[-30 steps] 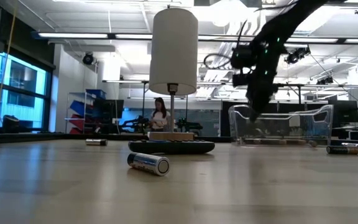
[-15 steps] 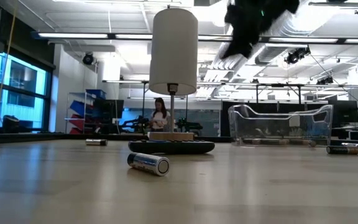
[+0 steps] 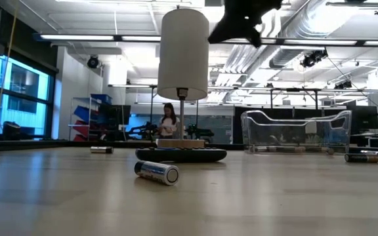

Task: Sort batteries
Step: Put the silver battery into the bottom transparent bin

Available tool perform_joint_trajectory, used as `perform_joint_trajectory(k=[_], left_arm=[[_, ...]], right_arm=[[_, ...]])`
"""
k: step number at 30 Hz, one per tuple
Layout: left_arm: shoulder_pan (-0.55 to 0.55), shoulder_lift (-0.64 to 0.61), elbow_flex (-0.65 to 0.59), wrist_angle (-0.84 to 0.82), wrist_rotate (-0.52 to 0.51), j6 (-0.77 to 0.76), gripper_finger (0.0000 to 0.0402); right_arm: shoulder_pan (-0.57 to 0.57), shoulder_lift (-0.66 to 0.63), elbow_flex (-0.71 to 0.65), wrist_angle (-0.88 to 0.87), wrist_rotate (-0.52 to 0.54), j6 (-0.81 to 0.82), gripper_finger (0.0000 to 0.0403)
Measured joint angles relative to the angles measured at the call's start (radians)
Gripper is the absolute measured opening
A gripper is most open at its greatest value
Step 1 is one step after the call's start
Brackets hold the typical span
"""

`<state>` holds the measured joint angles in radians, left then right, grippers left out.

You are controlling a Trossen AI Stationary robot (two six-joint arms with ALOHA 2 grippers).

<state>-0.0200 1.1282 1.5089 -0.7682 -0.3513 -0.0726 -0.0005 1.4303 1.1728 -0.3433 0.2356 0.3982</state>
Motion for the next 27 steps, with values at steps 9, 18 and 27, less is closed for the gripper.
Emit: perform_joint_trajectory(k=[9,18,27], left_arm=[[0.0,0.001,0.0,0.003,0.03,0.024,0.0193],[0.032,0.025,0.0,0.032,0.028,0.022,0.0193],[0.096,0.098,0.0,0.033,-0.014,-0.109,0.0193]], right_arm=[[-0.143,-0.069,0.0,-0.301,0.046,0.309,0.0001],[-0.5,-0.062,-0.009,-0.505,-0.178,-0.067,0.007],[-0.755,0.118,-0.011,-0.462,-0.452,-0.837,0.0183]])
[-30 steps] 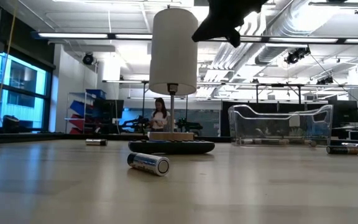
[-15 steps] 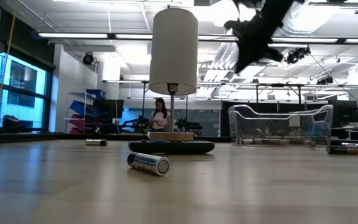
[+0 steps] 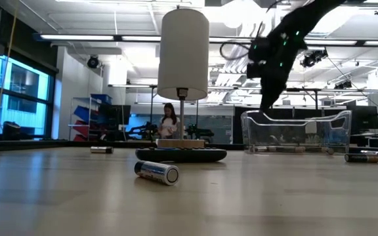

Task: Sort batteries
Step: Put the silver battery into the bottom transparent bin

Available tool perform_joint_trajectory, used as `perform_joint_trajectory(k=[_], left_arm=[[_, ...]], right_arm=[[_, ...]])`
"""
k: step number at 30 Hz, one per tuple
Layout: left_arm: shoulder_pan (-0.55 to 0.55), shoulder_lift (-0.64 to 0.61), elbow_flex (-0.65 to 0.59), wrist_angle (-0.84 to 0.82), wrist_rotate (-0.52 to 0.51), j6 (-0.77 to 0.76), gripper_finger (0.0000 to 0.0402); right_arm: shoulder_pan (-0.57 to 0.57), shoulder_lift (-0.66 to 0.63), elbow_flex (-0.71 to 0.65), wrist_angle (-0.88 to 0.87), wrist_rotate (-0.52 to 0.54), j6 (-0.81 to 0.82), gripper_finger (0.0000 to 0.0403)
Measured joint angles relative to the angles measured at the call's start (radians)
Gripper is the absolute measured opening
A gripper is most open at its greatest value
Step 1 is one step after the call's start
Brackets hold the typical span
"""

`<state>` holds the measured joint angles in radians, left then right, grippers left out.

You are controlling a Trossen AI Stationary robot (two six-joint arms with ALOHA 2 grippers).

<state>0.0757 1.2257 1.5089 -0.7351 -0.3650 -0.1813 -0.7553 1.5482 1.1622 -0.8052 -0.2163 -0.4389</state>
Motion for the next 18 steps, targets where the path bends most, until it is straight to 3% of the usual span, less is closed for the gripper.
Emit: perform_joint_trajectory(k=[5,10,15,18], left_arm=[[0.015,0.031,0.0,-0.001,-0.009,-0.026,0.0193],[0.029,0.039,0.0,-0.001,-0.011,-0.026,0.0193],[0.044,0.036,0.0,-0.001,-0.014,-0.013,0.0193],[0.051,0.034,0.0,-0.001,-0.014,0.002,0.0193]], right_arm=[[0.009,0.12,0.0,0.006,-0.001,-0.234,0.0182],[0.009,0.229,0.0,0.009,0.01,-0.329,0.0173],[0.024,0.296,0.003,0.056,0.095,-0.406,0.0158],[0.035,0.314,0.002,0.069,0.075,-0.408,0.0148]])
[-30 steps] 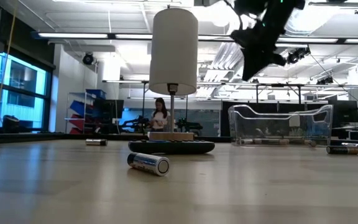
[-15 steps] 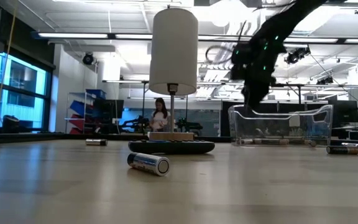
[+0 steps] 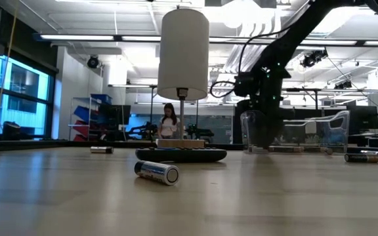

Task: Sort batteries
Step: Put the silver battery into the bottom transparent bin

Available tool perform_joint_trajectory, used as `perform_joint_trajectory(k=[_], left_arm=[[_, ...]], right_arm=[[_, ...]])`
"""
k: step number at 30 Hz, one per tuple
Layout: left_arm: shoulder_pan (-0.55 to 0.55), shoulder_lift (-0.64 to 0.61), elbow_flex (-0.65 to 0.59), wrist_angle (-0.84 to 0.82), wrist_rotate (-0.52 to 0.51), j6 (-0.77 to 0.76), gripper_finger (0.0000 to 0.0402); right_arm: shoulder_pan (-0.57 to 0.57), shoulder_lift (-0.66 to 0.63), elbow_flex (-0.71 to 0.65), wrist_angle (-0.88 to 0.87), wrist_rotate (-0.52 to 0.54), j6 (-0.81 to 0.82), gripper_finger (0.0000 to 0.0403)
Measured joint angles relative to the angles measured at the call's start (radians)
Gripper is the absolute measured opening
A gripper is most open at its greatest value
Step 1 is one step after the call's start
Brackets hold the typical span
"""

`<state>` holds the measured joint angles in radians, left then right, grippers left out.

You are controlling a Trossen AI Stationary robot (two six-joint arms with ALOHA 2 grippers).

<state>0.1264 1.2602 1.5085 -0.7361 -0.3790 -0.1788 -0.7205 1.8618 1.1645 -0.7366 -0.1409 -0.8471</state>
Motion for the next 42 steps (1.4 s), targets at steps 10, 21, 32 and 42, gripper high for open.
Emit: perform_joint_trajectory(k=[10,21,32,42], left_arm=[[0.005,0.0,0.0,-0.002,0.0,0.035,0.0193],[0.005,0.0,0.0,-0.018,0.0,0.034,0.0193],[0.005,0.0,0.0,-0.017,0.001,0.034,0.0193],[0.005,0.0,0.0,-0.016,0.001,0.033,0.0193]], right_arm=[[0.03,0.0,0.014,0.015,0.034,-0.025,0.014],[0.036,-0.005,-0.101,0.121,-0.025,0.09,0.0139],[0.037,-0.008,-0.107,0.163,0.002,0.172,0.0067],[0.026,0.016,-0.104,0.204,0.008,0.188,0.0057]])
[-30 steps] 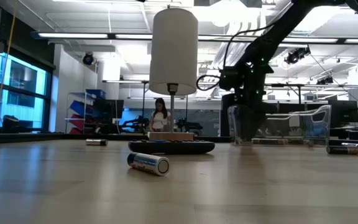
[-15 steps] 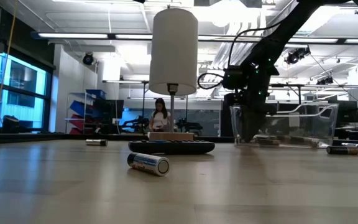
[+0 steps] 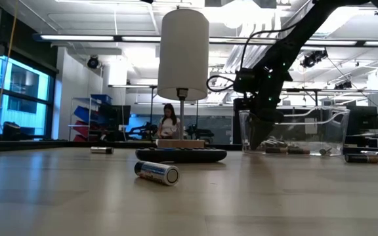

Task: Sort batteries
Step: Put the silver battery into the bottom transparent bin

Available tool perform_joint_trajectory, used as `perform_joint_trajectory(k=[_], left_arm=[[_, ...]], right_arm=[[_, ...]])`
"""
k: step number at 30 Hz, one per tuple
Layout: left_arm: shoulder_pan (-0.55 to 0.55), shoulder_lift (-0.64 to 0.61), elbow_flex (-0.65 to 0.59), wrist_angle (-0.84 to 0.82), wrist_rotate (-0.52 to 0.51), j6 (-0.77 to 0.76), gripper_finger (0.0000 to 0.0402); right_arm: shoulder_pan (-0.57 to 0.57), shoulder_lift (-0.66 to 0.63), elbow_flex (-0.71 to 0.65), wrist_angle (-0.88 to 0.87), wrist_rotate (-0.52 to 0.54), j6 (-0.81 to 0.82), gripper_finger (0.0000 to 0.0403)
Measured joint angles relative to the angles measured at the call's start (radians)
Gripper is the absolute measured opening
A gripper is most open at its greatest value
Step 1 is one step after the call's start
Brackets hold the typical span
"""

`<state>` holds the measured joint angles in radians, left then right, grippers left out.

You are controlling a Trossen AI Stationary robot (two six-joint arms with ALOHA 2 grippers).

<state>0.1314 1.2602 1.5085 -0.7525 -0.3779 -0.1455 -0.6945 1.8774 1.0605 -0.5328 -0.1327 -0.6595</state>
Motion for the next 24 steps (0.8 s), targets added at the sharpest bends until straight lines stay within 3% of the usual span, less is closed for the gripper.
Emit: perform_joint_trajectory(k=[3,8,16,24], left_arm=[[0.0,0.0,0.0,0.0,0.0,0.0,0.0193],[-0.002,0.0,0.0,0.0,0.001,-0.01,0.0193],[-0.002,0.0,0.0,0.005,0.001,-0.009,0.0193],[-0.001,0.0,0.0,0.021,0.005,-0.008,0.0193]], right_arm=[[0.001,0.007,0.002,-0.001,-0.003,0.008,0.0036],[-0.001,0.002,0.002,0.006,-0.002,0.063,0.0035],[-0.042,-0.106,0.024,-0.067,0.091,0.096,0.0035],[-0.09,-0.198,0.074,-0.196,0.057,0.102,0.0035]])
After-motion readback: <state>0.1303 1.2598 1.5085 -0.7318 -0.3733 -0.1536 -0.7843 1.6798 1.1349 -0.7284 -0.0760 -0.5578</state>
